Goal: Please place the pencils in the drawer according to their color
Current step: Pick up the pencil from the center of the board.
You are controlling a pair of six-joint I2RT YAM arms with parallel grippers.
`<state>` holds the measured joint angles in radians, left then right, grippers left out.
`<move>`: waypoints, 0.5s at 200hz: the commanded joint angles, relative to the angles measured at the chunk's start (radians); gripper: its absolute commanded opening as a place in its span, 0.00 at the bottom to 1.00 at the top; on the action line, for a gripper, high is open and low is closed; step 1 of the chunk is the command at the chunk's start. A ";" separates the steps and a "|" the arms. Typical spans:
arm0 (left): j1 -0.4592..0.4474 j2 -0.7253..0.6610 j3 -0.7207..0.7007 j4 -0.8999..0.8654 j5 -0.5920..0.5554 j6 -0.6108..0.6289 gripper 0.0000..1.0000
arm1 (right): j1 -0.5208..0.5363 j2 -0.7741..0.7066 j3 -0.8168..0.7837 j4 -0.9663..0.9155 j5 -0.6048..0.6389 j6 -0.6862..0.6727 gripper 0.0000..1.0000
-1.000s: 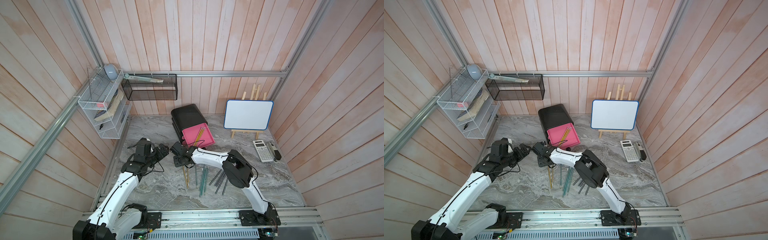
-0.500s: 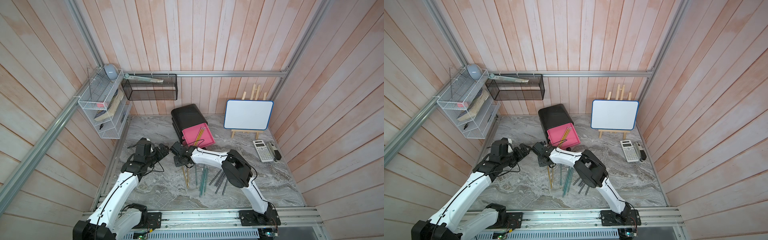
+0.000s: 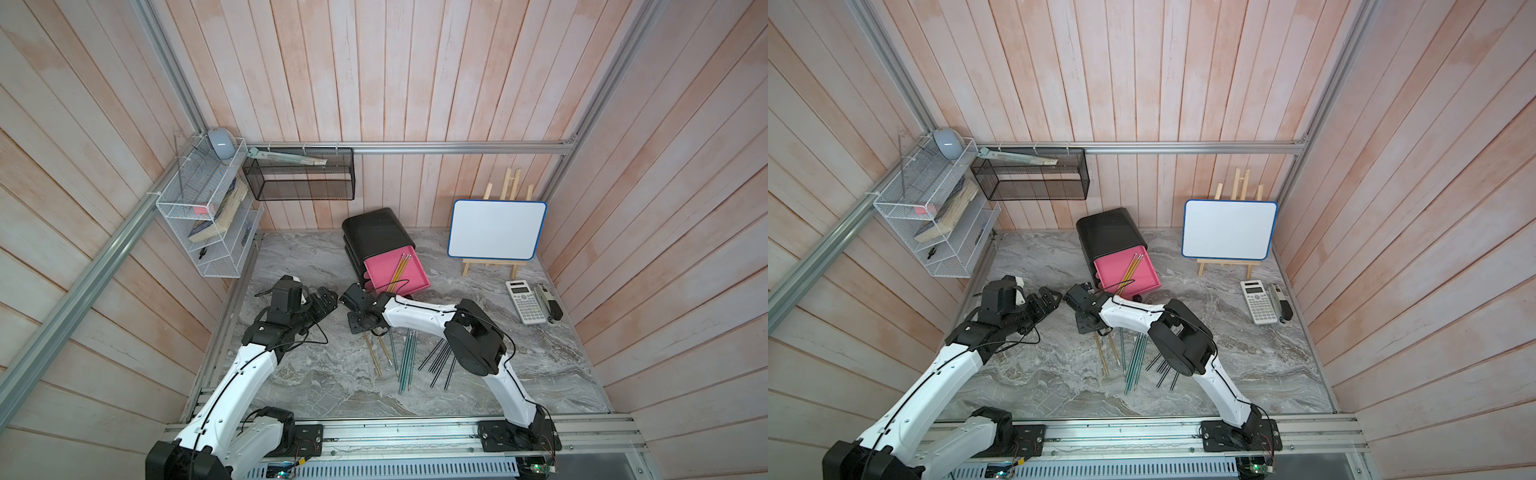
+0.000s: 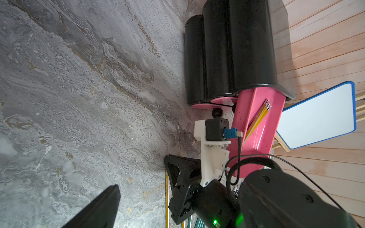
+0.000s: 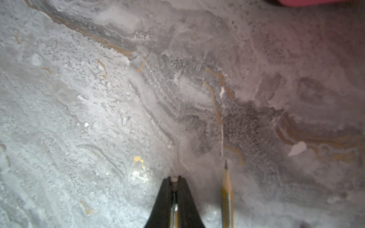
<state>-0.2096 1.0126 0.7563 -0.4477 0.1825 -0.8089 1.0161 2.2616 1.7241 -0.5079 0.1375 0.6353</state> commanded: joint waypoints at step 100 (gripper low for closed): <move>0.005 -0.002 0.054 0.011 0.030 -0.022 1.00 | -0.028 -0.279 -0.170 0.127 -0.152 0.091 0.00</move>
<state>-0.2096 1.0126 0.7780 -0.4484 0.1879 -0.8196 1.0019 2.0476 1.5764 -0.4259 0.0044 0.7036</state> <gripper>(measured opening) 0.995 0.093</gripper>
